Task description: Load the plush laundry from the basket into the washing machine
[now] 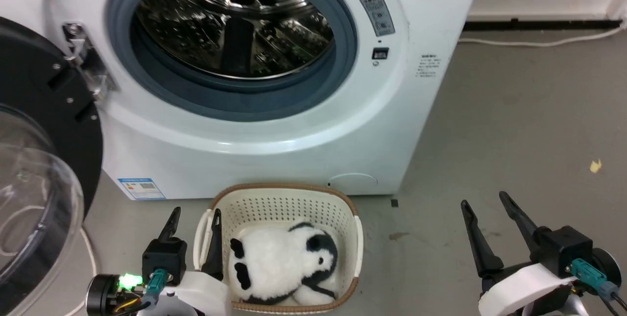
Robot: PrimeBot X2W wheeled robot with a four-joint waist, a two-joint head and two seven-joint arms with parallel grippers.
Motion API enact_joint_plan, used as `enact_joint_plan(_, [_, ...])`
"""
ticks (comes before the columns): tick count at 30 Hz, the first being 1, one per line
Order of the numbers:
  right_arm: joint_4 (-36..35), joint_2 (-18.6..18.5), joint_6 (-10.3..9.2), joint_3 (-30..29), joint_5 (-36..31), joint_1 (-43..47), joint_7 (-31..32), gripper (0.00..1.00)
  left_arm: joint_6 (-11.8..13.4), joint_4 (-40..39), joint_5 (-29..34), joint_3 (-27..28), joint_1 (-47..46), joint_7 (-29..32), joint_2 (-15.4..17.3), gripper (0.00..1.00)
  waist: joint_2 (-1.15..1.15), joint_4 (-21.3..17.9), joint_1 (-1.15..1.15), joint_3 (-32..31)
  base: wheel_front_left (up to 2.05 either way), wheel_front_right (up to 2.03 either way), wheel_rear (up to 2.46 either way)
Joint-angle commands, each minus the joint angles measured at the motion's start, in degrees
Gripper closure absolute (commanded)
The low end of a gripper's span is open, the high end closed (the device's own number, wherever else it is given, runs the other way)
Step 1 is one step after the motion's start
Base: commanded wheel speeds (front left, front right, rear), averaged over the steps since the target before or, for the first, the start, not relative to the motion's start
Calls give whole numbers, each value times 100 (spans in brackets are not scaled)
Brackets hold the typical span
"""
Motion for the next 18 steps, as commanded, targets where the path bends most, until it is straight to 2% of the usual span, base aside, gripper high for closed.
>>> enact_joint_plan(1, [-20,-1,-1,3,75,-96,-66,0,32,64,-11,-22,-114,-61,61,0,0,-90,0,119,0,0,0])
enact_joint_plan(14, [-34,-2,-2,31,301,-262,-210,0,45,439,0,-116,-462,-205,236,0,0,-384,0,622,0,0,0])
enact_joint_plan(18, [4,-2,-2,81,399,-365,-270,0,37,765,2,-156,-640,-242,333,0,0,-537,0,794,0,0,0])
